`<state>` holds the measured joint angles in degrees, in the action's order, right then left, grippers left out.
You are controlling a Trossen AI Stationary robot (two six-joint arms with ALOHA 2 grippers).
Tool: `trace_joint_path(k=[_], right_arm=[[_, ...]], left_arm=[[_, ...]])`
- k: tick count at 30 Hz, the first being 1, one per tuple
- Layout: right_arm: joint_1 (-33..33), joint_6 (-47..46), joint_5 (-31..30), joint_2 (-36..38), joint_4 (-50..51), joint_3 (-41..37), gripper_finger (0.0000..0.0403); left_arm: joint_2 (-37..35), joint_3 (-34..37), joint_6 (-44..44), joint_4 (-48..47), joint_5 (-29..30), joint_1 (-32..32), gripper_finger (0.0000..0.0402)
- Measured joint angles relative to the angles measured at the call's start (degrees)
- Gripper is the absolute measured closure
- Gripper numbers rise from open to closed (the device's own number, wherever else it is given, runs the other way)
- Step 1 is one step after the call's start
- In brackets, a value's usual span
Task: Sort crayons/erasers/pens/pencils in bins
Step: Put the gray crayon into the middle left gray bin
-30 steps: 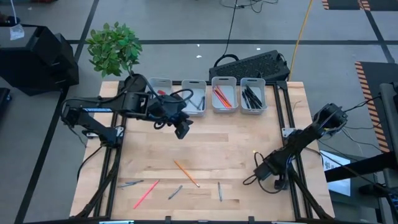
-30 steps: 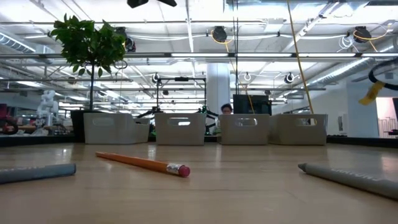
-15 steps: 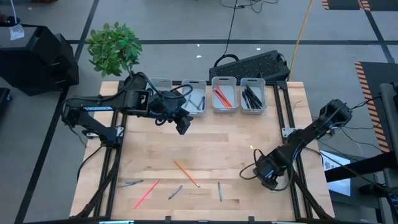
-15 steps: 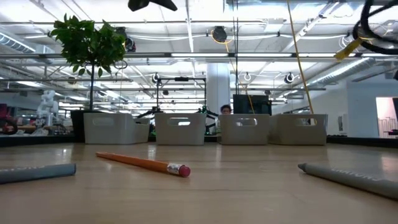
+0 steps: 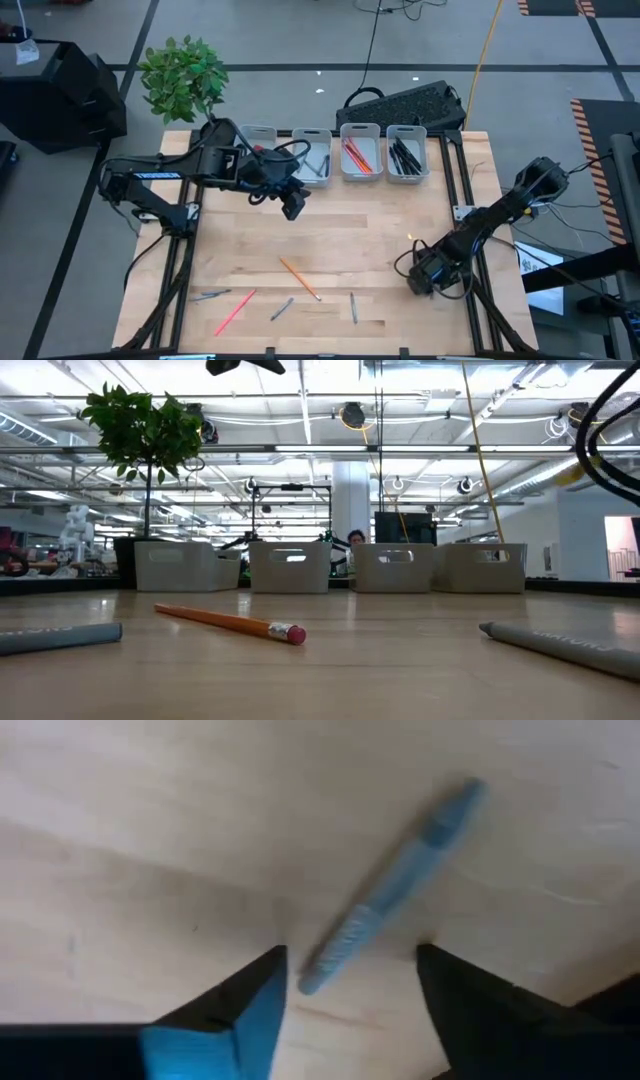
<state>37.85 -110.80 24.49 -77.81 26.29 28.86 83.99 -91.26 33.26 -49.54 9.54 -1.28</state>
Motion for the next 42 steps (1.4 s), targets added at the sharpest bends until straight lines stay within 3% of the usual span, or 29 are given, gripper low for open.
trace_joint_path(k=[9,14,21,25,29,34,38,42], right_arm=[[0.04,-11.46,-1.90,-0.06,-0.02,-0.10,0.0323],[0.04,-13.70,-3.67,-0.08,0.02,-0.10,0.0381],[0.00,-11.19,-6.62,2.50,0.92,1.53,0.0386],[-0.94,-6.94,-17.28,5.44,4.07,4.48,0.0387],[-3.42,0.67,-28.68,8.69,3.50,8.78,0.0388],[-8.37,20.27,-40.81,11.17,-2.53,15.35,0.0389],[-13.44,37.97,-44.34,11.75,-10.26,21.02,0.0389],[-18.65,54.35,-43.24,11.40,-18.96,26.11,0.0389]], left_arm=[[0.00,0.00,-0.20,0.00,0.00,-0.04,0.0245],[0.00,0.00,-0.57,0.02,0.00,-0.04,0.0245],[-0.42,0.07,-4.05,0.05,0.00,-0.04,0.0245],[-0.87,0.07,-5.92,1.89,-0.01,-0.52,0.0245],[-0.71,0.09,-7.71,4.78,-0.52,-1.49,0.0245],[-2.85,5.35,-9.11,14.86,-2.71,-1.41,0.0245],[-8.05,15.41,-8.38,32.79,-8.91,0.12,0.0245],[-10.09,26.64,-4.07,51.74,-14.90,0.98,0.0242]])
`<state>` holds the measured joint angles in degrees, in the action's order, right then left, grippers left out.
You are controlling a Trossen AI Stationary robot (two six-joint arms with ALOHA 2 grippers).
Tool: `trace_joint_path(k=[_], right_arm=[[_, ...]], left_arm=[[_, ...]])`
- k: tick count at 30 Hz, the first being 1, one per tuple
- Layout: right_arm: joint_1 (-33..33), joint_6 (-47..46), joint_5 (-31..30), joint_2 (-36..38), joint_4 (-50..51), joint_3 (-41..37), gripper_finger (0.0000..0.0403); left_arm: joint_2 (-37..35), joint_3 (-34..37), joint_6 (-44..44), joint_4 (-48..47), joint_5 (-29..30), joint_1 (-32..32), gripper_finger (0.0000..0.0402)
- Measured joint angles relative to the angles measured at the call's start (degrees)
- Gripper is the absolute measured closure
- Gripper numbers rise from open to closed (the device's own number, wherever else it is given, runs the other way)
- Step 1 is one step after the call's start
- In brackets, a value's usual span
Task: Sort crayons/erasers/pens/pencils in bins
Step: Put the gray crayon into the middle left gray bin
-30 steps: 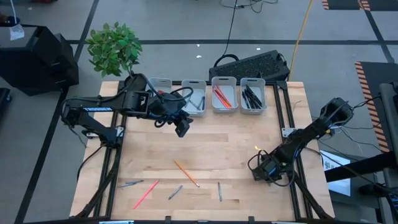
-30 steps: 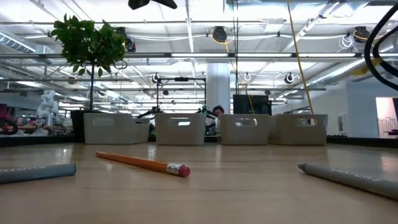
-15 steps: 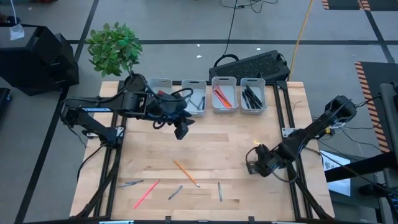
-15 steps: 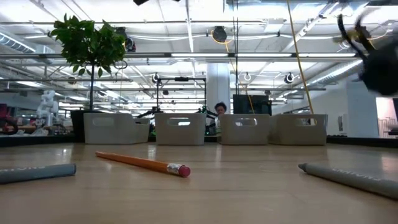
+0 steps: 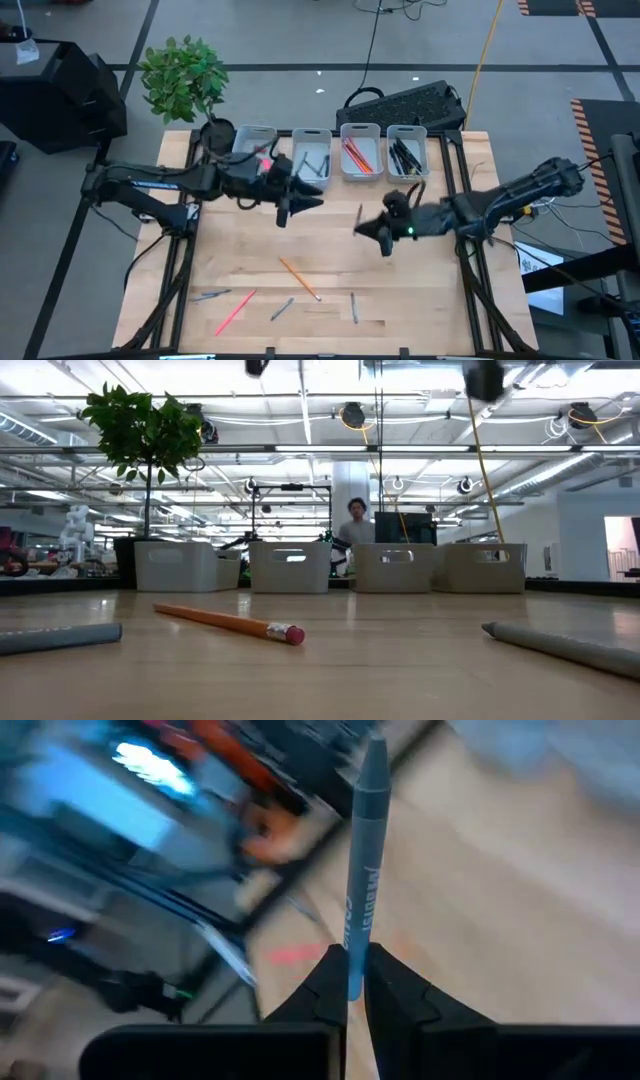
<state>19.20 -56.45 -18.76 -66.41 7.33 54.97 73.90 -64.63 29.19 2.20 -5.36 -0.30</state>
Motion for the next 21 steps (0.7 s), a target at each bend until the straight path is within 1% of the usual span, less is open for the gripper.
trace_joint_path(k=[2,3,5,6,8,10,12,15,19,21], right_arm=[[-2.46,6.81,3.18,-0.18,-3.70,2.45,0.0390],[-3.44,9.58,4.64,-0.20,-3.76,3.33,0.0390],[-5.50,14.57,7.50,-0.42,-4.99,4.94,0.0390],[-6.32,16.34,8.91,-0.49,-5.50,5.53,0.0390],[-7.76,18.70,11.76,-0.38,-5.78,6.09,0.0390],[-8.98,20.24,14.36,-0.45,-7.00,6.59,0.0390],[-10.00,21.44,16.05,-0.72,-7.13,6.59,0.0390],[-10.87,22.22,18.49,-1.55,-6.93,6.55,0.0390],[-11.54,22.26,19.01,-2.91,-6.83,6.55,0.0390],[-11.71,22.81,19.01,-3.38,-6.92,6.55,0.0390]], left_arm=[[-0.30,3.20,1.20,7.75,-0.40,-0.34,0.0229],[-0.43,4.25,1.38,11.19,-0.27,-0.64,0.0220],[-0.38,6.06,0.86,15.32,0.64,-1.21,0.0196],[0.47,6.25,0.26,17.93,0.70,-1.54,0.0184],[1.77,6.35,-1.67,20.17,0.56,-2.23,0.0162],[3.62,4.73,-3.90,22.65,-0.17,-2.96,0.0148],[5.23,2.86,-5.24,21.97,-0.32,-3.34,0.0144],[9.10,0.27,-5.13,21.12,-0.50,-3.03,0.0151],[12.79,-3.93,-4.81,18.41,-1.74,-1.70,0.0168],[13.22,-5.00,-4.49,15.62,-1.85,-1.16,0.0178]])
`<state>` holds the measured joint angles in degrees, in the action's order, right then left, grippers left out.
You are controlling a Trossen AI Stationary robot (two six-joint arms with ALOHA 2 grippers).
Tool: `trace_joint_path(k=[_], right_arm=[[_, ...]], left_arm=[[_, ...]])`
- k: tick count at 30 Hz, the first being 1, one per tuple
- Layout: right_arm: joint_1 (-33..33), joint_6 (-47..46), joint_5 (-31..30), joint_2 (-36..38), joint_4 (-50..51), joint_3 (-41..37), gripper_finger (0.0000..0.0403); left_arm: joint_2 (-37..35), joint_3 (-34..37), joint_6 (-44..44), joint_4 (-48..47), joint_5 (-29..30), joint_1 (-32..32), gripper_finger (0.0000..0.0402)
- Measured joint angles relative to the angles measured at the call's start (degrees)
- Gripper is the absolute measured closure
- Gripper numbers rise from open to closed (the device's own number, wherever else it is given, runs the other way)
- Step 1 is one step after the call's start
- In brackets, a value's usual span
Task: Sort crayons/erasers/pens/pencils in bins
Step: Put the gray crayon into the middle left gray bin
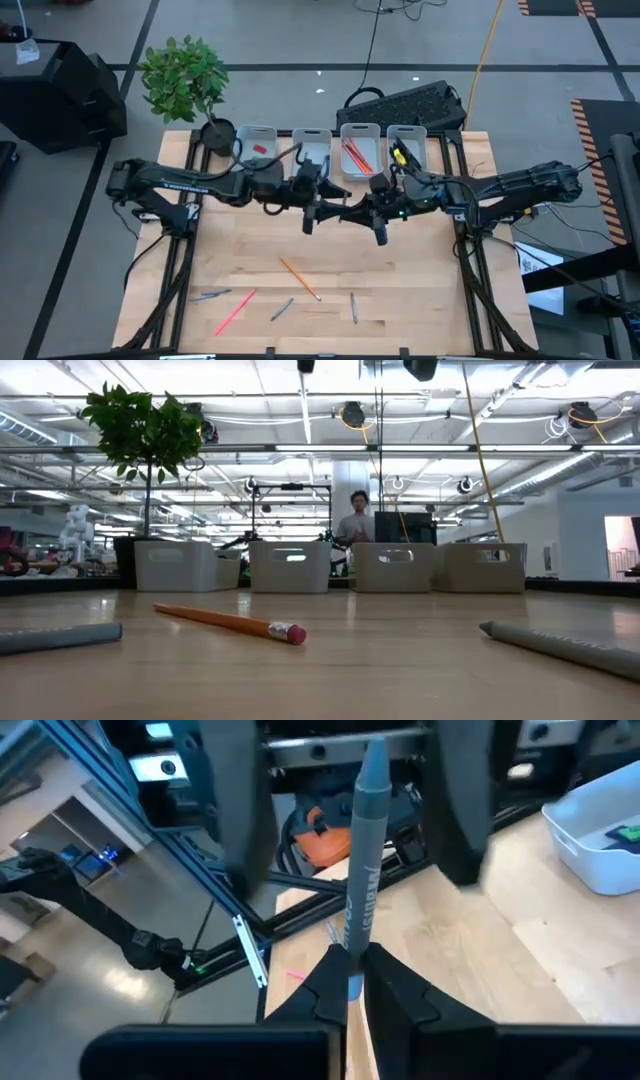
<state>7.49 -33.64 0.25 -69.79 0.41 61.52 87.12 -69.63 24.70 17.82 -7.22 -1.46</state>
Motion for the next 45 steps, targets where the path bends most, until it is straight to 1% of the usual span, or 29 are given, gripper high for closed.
trace_joint_path(k=[4,8,13,18,21,25,28,30,32,34,37,38,42,45], right_arm=[[-0.02,0.12,-0.32,-0.23,-0.17,0.00,0.0390],[-0.02,0.30,-1.50,-0.23,-0.50,0.00,0.0390],[-0.05,1.33,-1.90,-0.23,-0.82,0.00,0.0390],[-0.05,2.49,-1.78,-0.23,-1.24,0.00,0.0387],[-0.02,3.97,-1.84,-0.23,-1.91,0.00,0.0367],[-0.02,5.43,-1.70,0.10,-1.59,-0.01,0.0310],[-0.25,7.41,-2.06,2.07,-0.89,-0.02,0.0259],[-0.73,8.40,-3.38,4.25,1.20,-0.02,0.0226],[-1.37,9.92,-5.10,6.91,4.92,-0.02,0.0200],[-2.06,11.14,-6.74,9.50,8.02,-0.02,0.0180],[-2.96,12.30,-8.02,12.60,12.40,-0.02,0.0164],[-3.23,12.30,-8.03,13.49,13.53,-0.02,0.0162],[-3.74,12.34,-8.00,15.25,17.12,-0.02,0.0162],[-3.72,13.37,-7.95,15.51,19.76,-0.02,0.0166]], left_arm=[[0.96,-0.33,0.16,-1.01,-0.53,0.70,0.0202],[0.79,-0.35,2.46,-1.14,-3.80,1.16,0.0239],[0.89,-0.35,5.59,-2.93,-4.57,1.29,0.0300],[0.88,-0.35,6.81,-3.03,-5.02,1.45,0.0377],[0.80,-0.35,7.04,-2.84,-5.02,1.45,0.0378],[0.04,-0.35,8.30,-4.30,-4.97,1.91,0.0373],[-1.55,-2.20,7.79,-12.74,-2.72,3.07,0.0377],[-2.34,-5.03,6.90,-24.28,0.89,4.48,0.0377],[-2.16,-9.48,6.24,-36.07,5.44,6.37,0.0377],[-1.27,-13.57,5.90,-47.80,9.38,8.74,0.0377],[1.35,-16.99,8.00,-57.85,12.76,13.75,0.0377],[2.56,-17.06,8.86,-60.34,13.23,15.65,0.0377],[8.50,-17.20,9.98,-61.06,13.07,22.10,0.0377],[14.05,-17.26,9.90,-58.78,12.57,25.29,0.0377]])
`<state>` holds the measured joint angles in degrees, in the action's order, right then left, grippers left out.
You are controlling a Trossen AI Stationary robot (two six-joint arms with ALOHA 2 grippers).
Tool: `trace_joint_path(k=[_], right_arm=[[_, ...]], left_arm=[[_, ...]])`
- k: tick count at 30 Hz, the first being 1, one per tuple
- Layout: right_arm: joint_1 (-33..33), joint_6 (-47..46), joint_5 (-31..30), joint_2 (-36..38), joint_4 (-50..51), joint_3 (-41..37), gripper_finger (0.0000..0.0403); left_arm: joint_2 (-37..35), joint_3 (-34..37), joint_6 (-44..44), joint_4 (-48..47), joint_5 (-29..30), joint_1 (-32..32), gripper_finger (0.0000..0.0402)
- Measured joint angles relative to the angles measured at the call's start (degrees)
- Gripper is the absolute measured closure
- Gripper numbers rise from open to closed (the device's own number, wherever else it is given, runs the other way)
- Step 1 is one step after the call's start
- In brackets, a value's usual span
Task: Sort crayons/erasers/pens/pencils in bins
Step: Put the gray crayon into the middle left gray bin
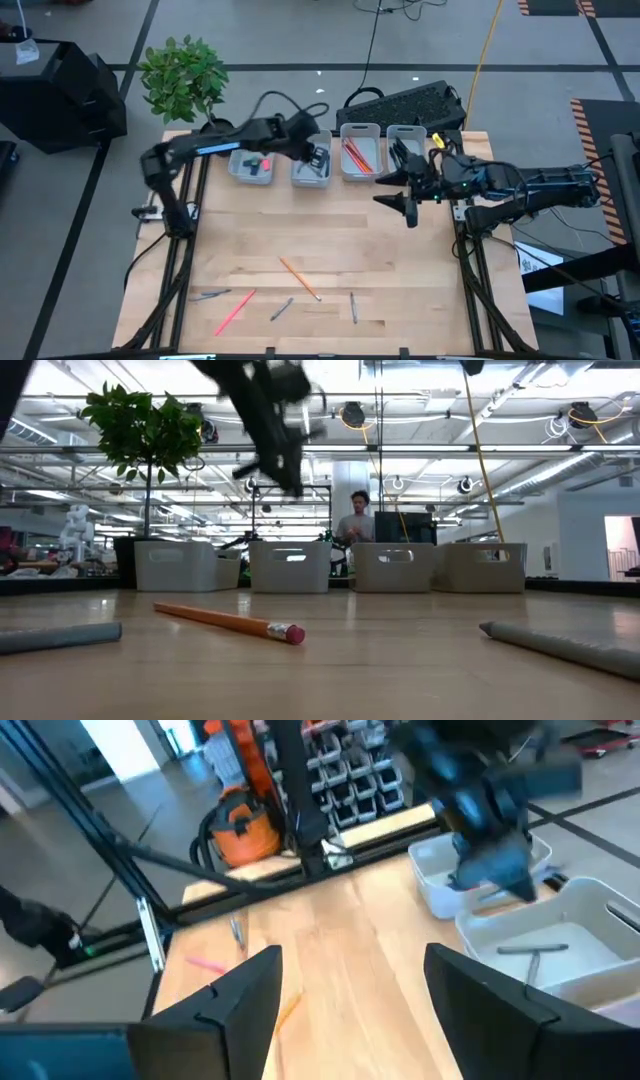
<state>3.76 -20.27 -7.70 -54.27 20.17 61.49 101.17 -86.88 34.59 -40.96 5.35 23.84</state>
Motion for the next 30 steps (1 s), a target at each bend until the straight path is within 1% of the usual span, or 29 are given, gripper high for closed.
trace_joint_path(k=[1,4,9,13,16,18,22,26,28,30], right_arm=[[0.05,0.18,0.02,0.02,0.73,0.00,0.0166],[0.09,0.20,0.22,-0.01,3.22,0.00,0.0167],[0.56,-0.07,0.26,-0.16,6.06,0.00,0.0167],[1.68,0.00,0.29,-1.20,7.77,0.00,0.0167],[2.95,0.47,0.28,-3.68,9.04,-0.17,0.0167],[4.24,1.56,0.24,-5.89,8.82,-1.11,0.0167],[7.44,3.45,0.28,-12.04,8.41,-2.38,0.0167],[10.53,7.96,0.28,-19.04,7.65,-2.40,0.0167],[11.71,10.22,0.40,-22.47,5.82,-2.40,0.0167],[13.06,13.09,1.15,-25.57,3.69,-2.43,0.0167]], left_arm=[[2.06,0.14,-0.17,-0.31,0.05,0.61,0.0377],[6.47,0.15,-0.58,3.14,0.88,2.16,0.0376],[11.92,0.09,-1.26,4.72,3.76,2.90,0.0358],[13.95,0.08,-1.02,5.00,4.24,2.89,0.0362],[15.12,0.06,-1.25,4.66,4.56,2.89,0.0363],[15.77,0.06,-1.22,4.68,4.89,2.89,0.0356],[16.02,0.06,-1.75,3.96,5.46,2.89,0.0324],[15.44,0.06,-5.01,3.48,6.29,3.17,0.0275],[14.73,0.05,-5.89,2.39,5.26,3.45,0.0252],[12.79,0.04,-7.46,-0.08,2.69,3.95,0.0234]])
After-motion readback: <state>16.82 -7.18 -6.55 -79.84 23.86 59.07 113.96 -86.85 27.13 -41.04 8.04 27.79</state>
